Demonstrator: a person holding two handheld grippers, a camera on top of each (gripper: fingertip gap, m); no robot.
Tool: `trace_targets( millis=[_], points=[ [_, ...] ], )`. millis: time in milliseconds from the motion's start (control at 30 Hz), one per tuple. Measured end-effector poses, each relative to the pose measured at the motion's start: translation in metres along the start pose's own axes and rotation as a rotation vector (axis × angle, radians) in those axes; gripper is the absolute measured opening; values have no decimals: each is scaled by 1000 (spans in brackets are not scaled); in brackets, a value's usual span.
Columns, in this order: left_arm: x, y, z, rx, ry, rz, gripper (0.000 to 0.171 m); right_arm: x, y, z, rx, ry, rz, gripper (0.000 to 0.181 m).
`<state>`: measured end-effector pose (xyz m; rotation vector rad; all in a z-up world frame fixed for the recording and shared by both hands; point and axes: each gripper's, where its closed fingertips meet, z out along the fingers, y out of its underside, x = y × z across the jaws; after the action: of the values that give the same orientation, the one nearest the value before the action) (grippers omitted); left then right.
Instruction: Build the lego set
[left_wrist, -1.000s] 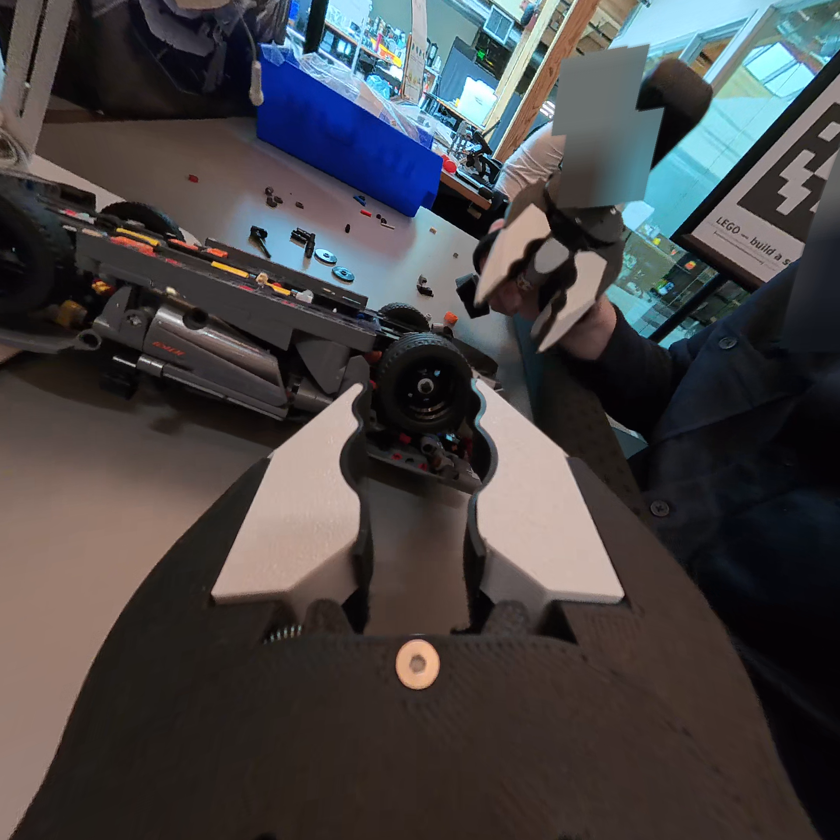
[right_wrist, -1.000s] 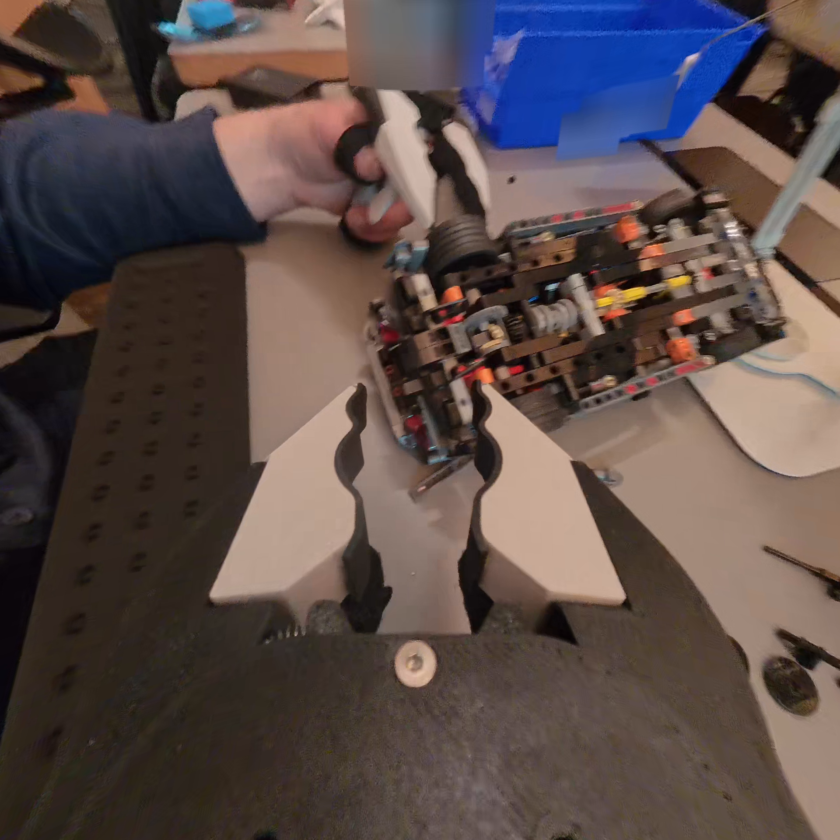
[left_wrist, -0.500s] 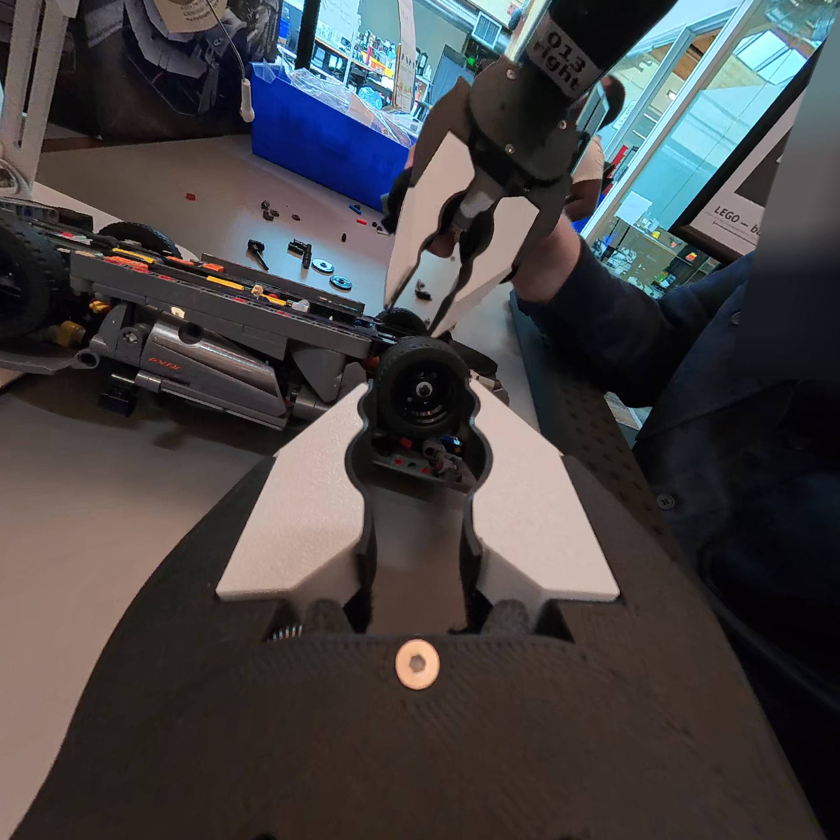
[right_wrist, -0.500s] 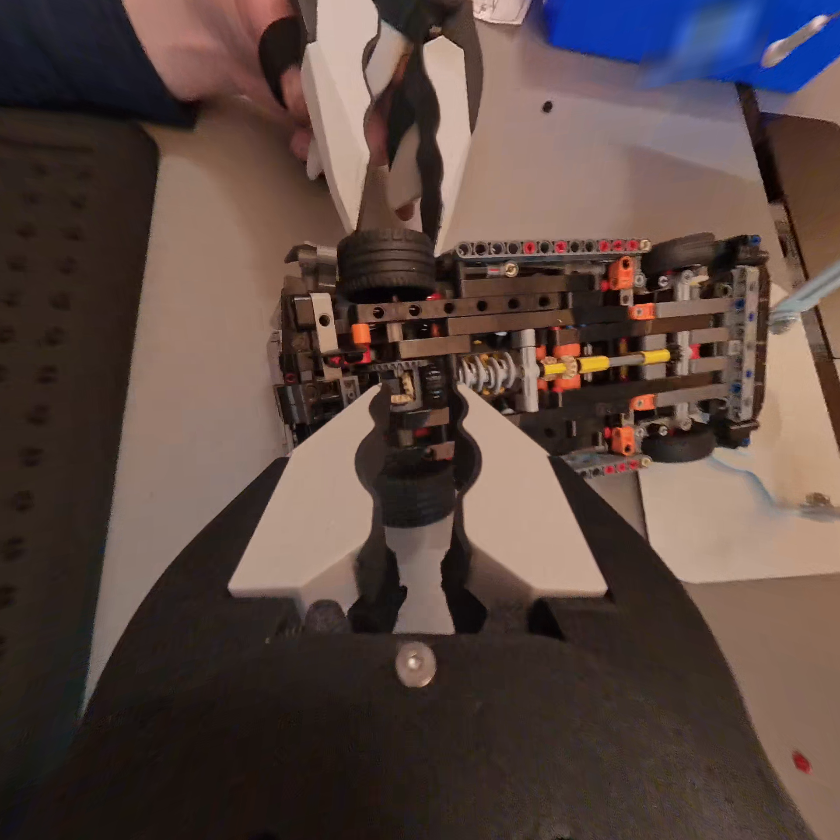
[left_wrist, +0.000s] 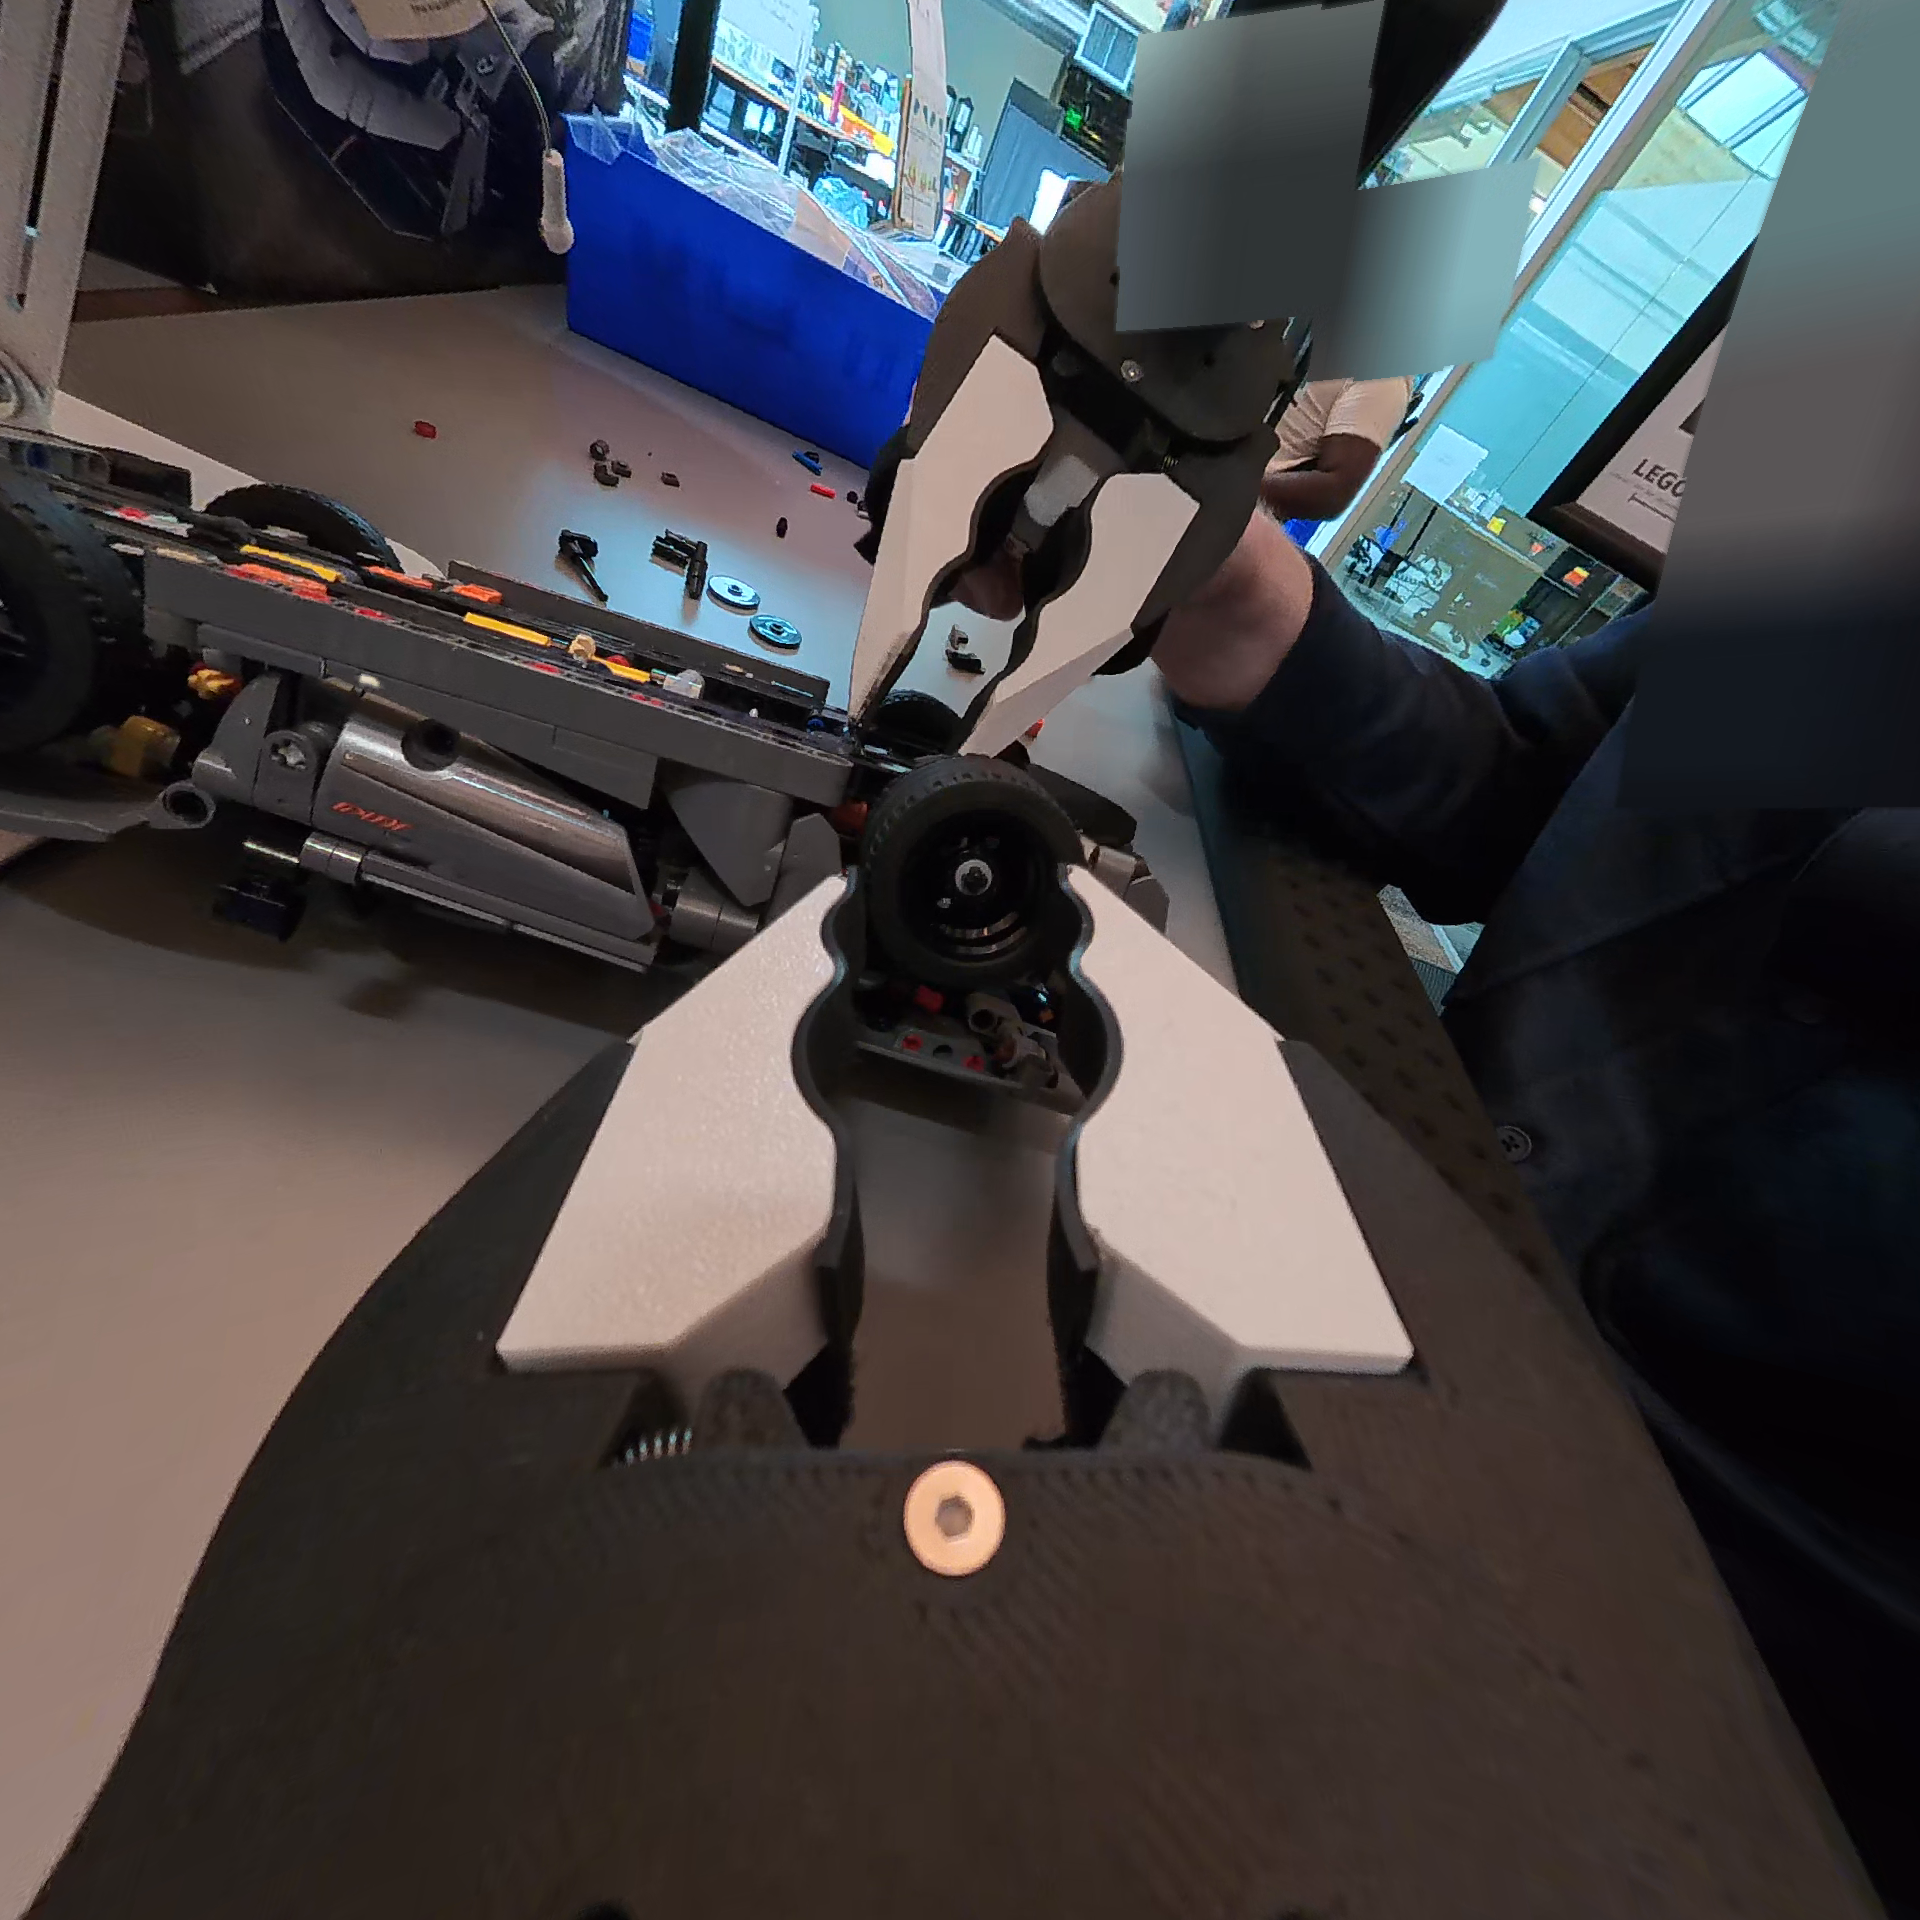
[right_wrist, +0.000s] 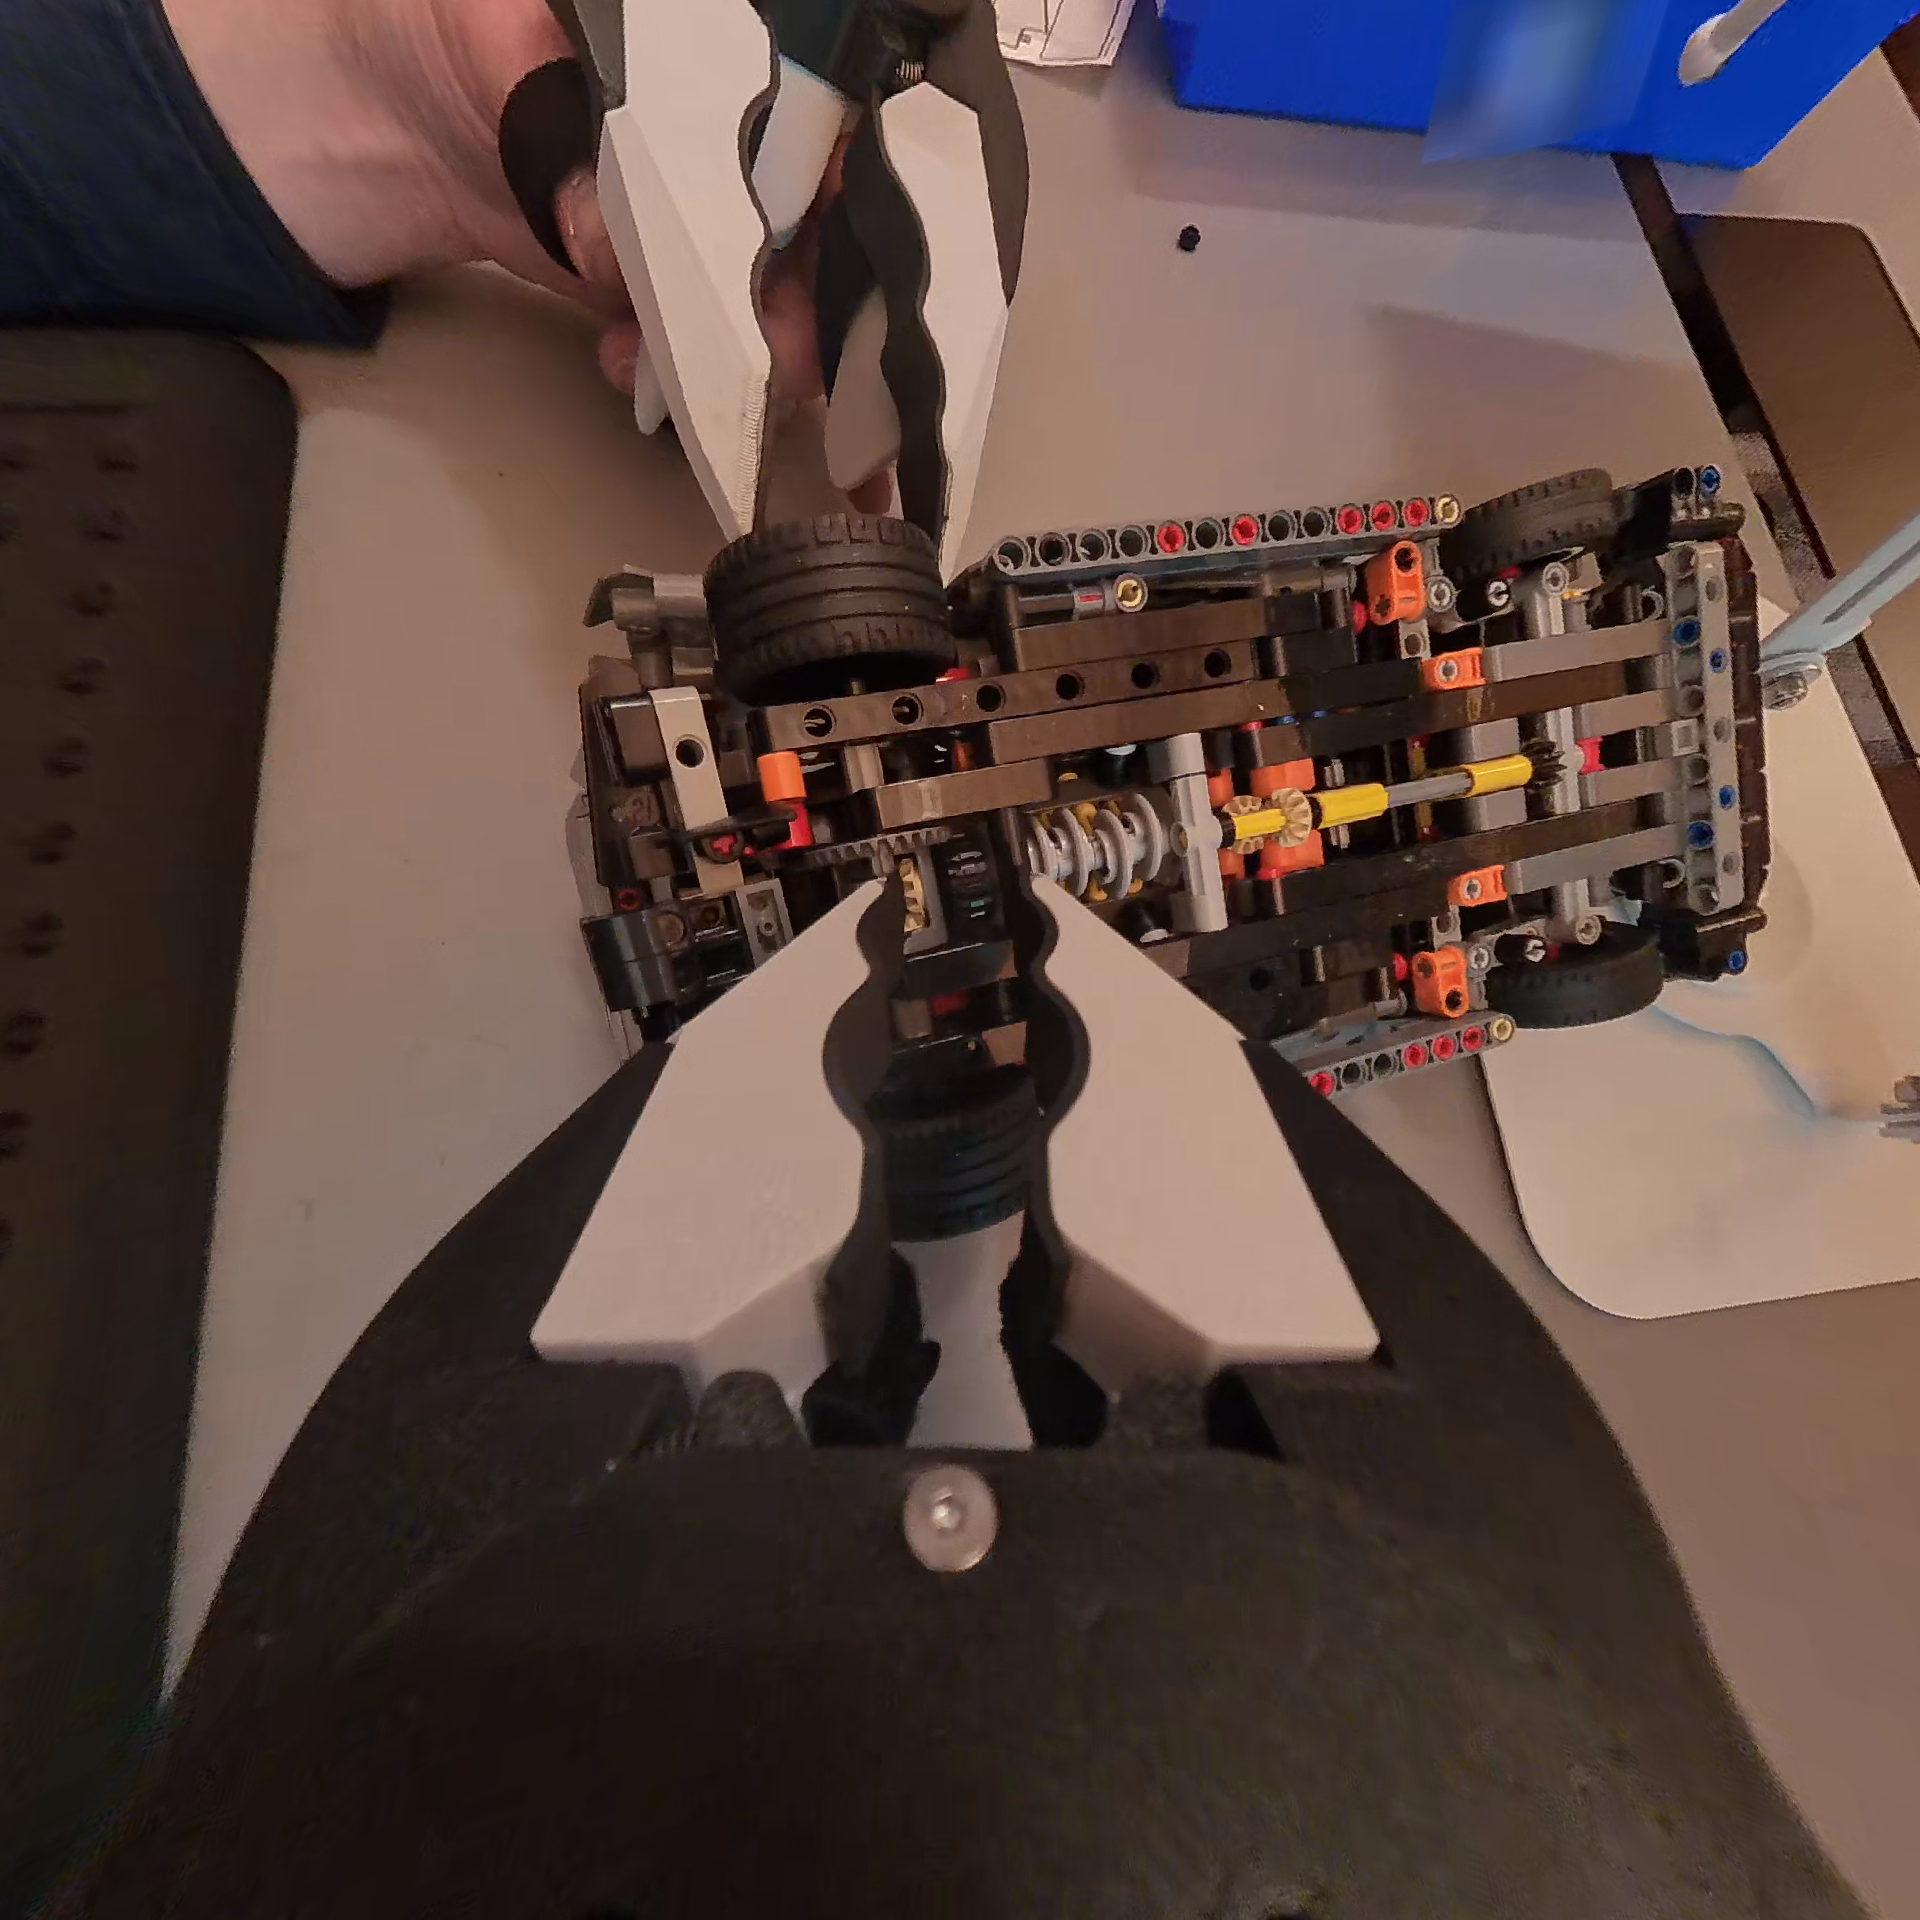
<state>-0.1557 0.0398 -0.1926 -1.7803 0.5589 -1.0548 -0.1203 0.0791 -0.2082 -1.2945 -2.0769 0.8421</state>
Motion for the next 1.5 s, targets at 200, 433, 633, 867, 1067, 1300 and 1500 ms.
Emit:
trace_targets(
  millis=[200,433,633,867,1067,1300,1500],
  points=[
    [0,1,0,-4,0,2,32,1,2,-1,9,-1,9,22],
    [0,1,0,-10,-6,13,33,4,2,-5,24,8,21,23],
    [1,-5,-5,9,-26,41,36,5,4,-7,21,11,24,25],
    [4,-19,-8,60,-73,132,42,9,6,-13,34,25,41,26],
    [7,-12,1,-9,-134,279,44,10,6,-14,45,20,49,25],
    [5,-3,6,-62,-145,290,41,9,7,-13,39,15,52,26],
    [4,-3,6,-56,-134,260,40,16,13,-22,34,41,76,26]
  ],
)
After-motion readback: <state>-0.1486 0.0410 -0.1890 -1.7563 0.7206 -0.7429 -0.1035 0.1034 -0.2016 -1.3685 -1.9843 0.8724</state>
